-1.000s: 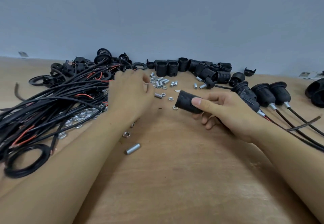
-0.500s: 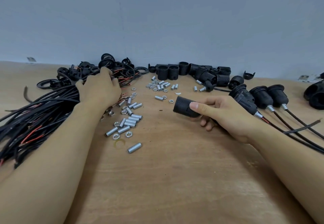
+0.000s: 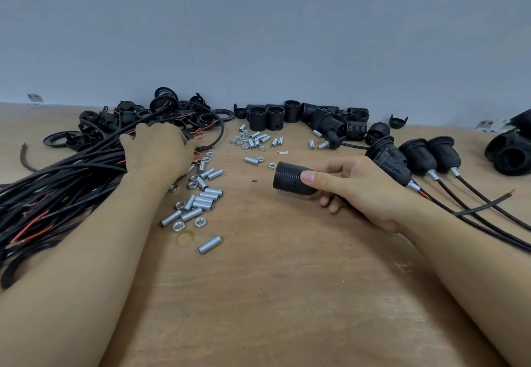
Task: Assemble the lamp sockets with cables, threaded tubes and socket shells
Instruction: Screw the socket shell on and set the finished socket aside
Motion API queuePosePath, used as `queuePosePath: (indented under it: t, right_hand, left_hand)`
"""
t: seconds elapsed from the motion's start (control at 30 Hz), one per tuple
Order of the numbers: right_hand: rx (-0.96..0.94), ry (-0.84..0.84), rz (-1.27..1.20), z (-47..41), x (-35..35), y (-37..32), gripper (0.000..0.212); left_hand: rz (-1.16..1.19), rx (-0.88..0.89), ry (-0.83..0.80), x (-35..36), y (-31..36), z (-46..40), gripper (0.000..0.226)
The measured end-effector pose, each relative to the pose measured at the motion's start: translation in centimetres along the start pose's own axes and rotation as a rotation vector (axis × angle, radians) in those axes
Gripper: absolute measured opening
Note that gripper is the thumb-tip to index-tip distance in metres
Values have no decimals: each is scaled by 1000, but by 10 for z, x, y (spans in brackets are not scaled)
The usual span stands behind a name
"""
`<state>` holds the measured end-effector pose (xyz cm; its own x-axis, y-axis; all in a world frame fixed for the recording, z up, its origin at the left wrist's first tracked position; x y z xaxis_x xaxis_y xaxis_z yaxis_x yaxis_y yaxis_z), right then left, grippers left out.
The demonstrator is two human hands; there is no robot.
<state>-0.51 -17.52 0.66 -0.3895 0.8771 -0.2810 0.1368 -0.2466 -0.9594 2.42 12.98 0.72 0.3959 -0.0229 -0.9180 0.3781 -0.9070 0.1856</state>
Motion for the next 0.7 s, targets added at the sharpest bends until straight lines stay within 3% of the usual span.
queuePosePath:
  t: [0.17,0.4,0.53,0.6,0.7]
  right_hand:
    - [0,-1,-24,-1,-2,1,40]
    - [1,-3,-69,-3,-3,2,36]
    - [-33,32,-116,-5,-4,4,36]
    - [-63,61,-160,-6,-6,4,39]
    - [-97,121,-210,-6,-9,4,43]
  left_hand:
    - [115,47,36,-3,5,5,19]
    - [317,139,199,-10,16,10,19]
    - [605,274,344,-27,34,22,18]
    - [888,298,266,-31,52,37,12]
    - [1230,333,-81,-25,86,67,7]
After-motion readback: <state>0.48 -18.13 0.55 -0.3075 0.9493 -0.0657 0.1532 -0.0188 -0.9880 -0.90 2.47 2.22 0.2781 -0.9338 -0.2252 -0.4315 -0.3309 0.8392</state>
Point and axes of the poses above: each hand's wrist, its own z-axis away from the middle knuckle, its own x-axis out of the palm, y = z × x, the point moved 3 cm from there along -z, towards the middle knuckle
